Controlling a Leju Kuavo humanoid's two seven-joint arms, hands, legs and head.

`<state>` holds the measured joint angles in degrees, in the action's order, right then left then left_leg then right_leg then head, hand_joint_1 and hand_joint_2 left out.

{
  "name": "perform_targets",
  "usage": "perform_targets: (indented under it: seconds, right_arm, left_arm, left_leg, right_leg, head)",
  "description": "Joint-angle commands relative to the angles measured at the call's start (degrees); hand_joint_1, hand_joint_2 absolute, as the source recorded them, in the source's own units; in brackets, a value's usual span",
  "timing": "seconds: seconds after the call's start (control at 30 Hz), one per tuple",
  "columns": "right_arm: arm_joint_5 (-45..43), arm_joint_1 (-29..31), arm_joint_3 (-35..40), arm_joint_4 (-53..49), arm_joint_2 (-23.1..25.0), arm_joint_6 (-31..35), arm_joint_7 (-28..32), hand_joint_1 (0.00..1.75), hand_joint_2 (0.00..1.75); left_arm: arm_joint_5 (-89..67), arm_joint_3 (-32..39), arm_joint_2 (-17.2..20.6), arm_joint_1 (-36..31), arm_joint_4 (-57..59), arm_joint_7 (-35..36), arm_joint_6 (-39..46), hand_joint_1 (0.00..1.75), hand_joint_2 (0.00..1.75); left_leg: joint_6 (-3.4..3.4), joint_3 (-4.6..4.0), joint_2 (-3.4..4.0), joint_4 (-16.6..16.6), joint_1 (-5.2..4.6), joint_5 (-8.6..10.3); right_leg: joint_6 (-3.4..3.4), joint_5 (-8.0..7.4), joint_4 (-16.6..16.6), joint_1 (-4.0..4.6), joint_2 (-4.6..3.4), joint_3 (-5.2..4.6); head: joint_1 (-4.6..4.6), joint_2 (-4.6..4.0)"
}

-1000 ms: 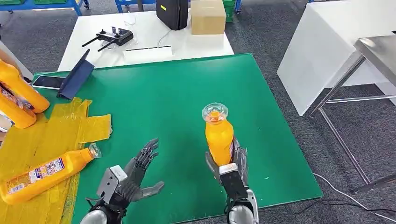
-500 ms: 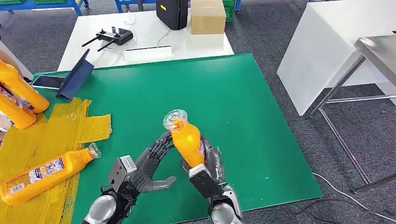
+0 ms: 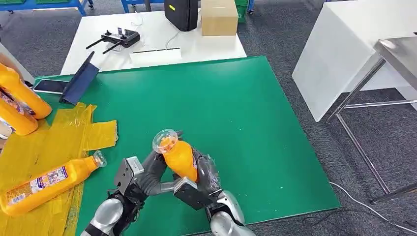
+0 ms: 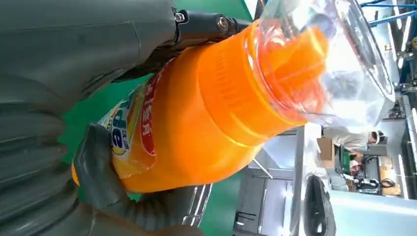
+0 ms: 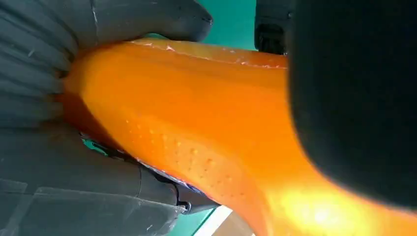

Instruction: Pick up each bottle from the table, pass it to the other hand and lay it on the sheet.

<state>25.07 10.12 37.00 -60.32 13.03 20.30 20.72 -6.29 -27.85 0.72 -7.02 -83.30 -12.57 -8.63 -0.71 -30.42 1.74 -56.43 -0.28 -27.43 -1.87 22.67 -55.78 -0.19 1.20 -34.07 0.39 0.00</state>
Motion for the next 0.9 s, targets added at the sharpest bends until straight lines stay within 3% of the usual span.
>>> perform_targets:
  seconds: [0.03, 0.37, 0.4, 0.43, 0.47, 0.5, 0.53, 0.9]
  right_arm:
    - [3.0, 4.7, 9.6, 5.9, 0.1, -0.7, -0.2, 1.75, 1.75]
    - [3.5, 4.2, 11.5, 4.5, -1.7, 0.2, -2.2, 1.75, 1.75]
    - [3.5, 4.2, 11.5, 4.4, -1.7, 0.2, -2.2, 1.75, 1.75]
    - [3.5, 4.2, 11.5, 4.1, -1.7, 0.1, -2.2, 1.75, 1.75]
    - [3.5, 4.2, 11.5, 3.9, -1.7, 0.0, -2.3, 1.75, 1.75]
    - [3.5, 4.2, 11.5, 3.9, -1.7, 0.0, -2.3, 1.75, 1.75]
    - [3.5, 4.2, 11.5, 3.9, -1.7, 0.0, -2.3, 1.75, 1.75]
    - [3.4, 4.2, 11.1, 3.7, -1.6, 0.4, -2.8, 1.75, 1.75]
  left_arm:
    - [-0.1, -5.6, -1.1, -3.1, 4.5, 0.5, 0.0, 0.0, 1.75]
    - [-1.9, -5.3, -1.8, -3.5, 3.2, 0.3, 2.7, 0.0, 1.75]
    - [-1.9, -5.4, -1.9, -3.5, 3.3, 0.3, 2.7, 0.1, 1.75]
    - [-2.0, -5.7, -2.2, -3.7, 3.7, 0.3, 2.6, 0.59, 1.75]
    - [-2.2, -6.0, -2.3, -3.7, 3.9, 0.3, 2.6, 0.77, 1.75]
    - [-2.3, -6.1, -2.4, -3.7, 4.0, 0.3, 2.6, 1.62, 1.75]
    - [-2.3, -6.1, -2.4, -3.7, 4.0, 0.3, 2.6, 1.75, 1.75]
    - [-2.2, -5.9, -2.6, -3.7, 4.1, -0.2, 3.2, 1.75, 1.75]
  left_leg:
    - [0.07, 0.15, -0.18, 0.0, 0.07, -0.07]
    - [0.05, 0.1, -0.27, 0.0, 0.07, -0.05]
    - [0.06, 0.14, -0.29, 0.0, 0.11, -0.08]
    - [0.06, 0.17, -0.38, -0.1, 0.14, -0.1]
    - [0.05, 0.13, -0.35, 0.0, 0.1, -0.08]
    - [0.02, 0.03, -0.18, 0.0, 0.04, -0.02]
    - [0.04, 0.07, -0.24, 0.0, 0.07, -0.04]
    - [0.05, 0.1, -0.31, 0.0, 0.09, -0.06]
  right_leg:
    - [0.02, 0.07, 0.0, 0.04, -0.05, 0.17]
    - [0.0, 0.07, 0.0, 0.06, 0.04, 0.15]
    - [-0.01, 0.09, 0.0, 0.08, 0.03, 0.2]
    - [-0.01, 0.11, 0.1, 0.11, 0.07, 0.26]
    - [-0.01, 0.1, 0.0, 0.08, 0.07, 0.21]
    - [-0.01, 0.04, 0.0, 0.03, 0.05, 0.05]
    - [-0.01, 0.06, 0.0, 0.06, 0.05, 0.11]
    - [0.0, 0.09, 0.0, 0.08, 0.09, 0.15]
  head:
    - [-0.02, 0.0]
    - [-0.04, 0.0]
    - [0.0, 0.0]
    - [-0.02, 0.0]
    - [-0.02, 0.0]
    - [0.0, 0.0]
    - [-0.02, 0.0]
    - [-0.02, 0.0]
